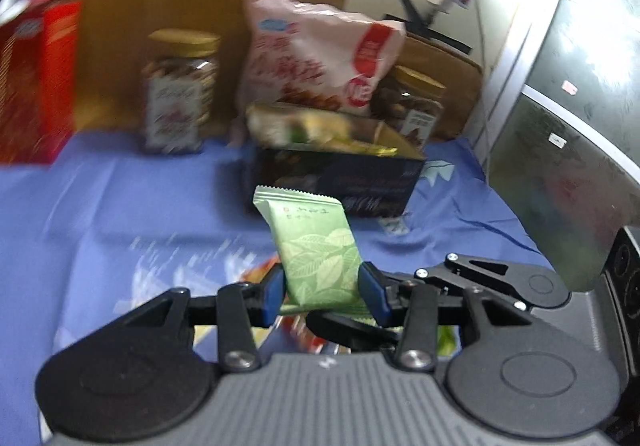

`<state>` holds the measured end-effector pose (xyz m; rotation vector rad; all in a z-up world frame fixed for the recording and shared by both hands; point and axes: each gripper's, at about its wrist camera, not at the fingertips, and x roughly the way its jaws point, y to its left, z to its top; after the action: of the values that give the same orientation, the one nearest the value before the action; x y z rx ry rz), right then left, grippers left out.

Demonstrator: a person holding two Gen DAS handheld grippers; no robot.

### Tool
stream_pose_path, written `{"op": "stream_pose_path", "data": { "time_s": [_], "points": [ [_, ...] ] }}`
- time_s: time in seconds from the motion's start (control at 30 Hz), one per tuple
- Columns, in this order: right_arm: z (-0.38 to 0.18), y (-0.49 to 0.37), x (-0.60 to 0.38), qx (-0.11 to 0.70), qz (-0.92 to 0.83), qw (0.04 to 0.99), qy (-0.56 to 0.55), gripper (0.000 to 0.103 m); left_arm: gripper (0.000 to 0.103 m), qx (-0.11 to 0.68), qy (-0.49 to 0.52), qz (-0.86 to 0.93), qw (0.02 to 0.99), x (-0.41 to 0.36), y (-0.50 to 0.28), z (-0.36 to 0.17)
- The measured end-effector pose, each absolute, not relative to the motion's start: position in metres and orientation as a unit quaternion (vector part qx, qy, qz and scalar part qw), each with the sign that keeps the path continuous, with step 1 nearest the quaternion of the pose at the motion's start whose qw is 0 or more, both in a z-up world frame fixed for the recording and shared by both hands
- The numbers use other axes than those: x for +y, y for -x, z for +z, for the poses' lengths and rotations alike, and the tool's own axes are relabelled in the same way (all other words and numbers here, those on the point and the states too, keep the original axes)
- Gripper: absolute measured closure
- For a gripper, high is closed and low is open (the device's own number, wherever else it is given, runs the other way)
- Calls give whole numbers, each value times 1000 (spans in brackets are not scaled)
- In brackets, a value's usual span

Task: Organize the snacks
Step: 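Carry the green wafer pack into the metal tin and release it, then move the left gripper to the clear bag of seeds on the cloth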

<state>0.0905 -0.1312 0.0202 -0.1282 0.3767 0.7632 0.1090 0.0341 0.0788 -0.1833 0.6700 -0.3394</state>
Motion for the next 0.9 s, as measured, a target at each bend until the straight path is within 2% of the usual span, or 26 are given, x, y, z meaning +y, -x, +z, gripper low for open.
{"op": "stream_pose_path", "data": {
  "time_s": [0.27, 0.47, 0.57, 0.6, 0.83, 0.9],
  "points": [
    [44, -160, -160, 162, 335, 927, 37, 65, 62, 298, 55, -173, 937, 1, -184, 112],
    [34, -220, -156, 173, 312, 934, 29, 64, 61, 303, 55, -151, 940, -1, -249, 100],
    [23, -234, -153, 164, 294, 941, 26, 47, 58, 318, 59, -122, 938, -1, -273, 85],
    [22, -233, -152, 159, 290, 943, 28, 47, 58, 326, 60, -117, 936, -2, -279, 80],
    [27, -209, -169, 156, 288, 945, 15, 47, 58, 319, 80, -136, 934, 2, -252, 79],
    [28, -195, -177, 154, 289, 945, -3, 47, 54, 304, 82, -150, 937, 5, -230, 86]
  ]
}}
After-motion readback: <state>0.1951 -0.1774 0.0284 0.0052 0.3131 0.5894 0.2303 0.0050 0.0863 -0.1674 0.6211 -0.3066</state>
